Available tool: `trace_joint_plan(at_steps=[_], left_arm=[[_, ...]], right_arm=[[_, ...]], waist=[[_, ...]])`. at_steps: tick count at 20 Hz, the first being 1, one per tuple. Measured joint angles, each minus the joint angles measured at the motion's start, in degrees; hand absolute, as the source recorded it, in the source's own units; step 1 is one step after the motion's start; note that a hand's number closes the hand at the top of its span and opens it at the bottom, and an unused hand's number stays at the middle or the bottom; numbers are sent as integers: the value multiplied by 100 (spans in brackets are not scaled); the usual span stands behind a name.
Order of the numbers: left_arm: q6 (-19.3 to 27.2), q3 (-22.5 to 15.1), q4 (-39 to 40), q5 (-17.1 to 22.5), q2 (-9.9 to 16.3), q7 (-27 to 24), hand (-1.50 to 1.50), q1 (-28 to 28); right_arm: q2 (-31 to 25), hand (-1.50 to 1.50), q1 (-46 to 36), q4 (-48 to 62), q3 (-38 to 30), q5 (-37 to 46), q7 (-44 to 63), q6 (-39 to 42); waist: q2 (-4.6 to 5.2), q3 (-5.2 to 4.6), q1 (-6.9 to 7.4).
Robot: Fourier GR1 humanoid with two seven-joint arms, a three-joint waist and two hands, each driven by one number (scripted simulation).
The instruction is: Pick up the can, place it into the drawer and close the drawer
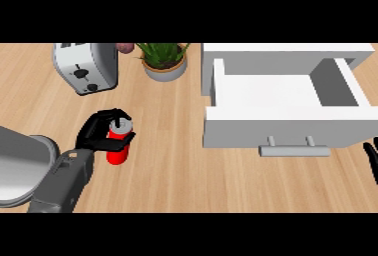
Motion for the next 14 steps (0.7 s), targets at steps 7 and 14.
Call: trace_joint_plan(at_steps=[7,14], left_arm=[[1195,452,-901,539,-322,315,150,472],[1610,-85,-3149,628,-792,1551,150,1098]], right_arm=[[-23,-150,96,-251,-80,-110,178,-30],[-16,-150,170,-283,-197,-233,167,-15]], waist=[[-30,6,71],[-30,7,66]])
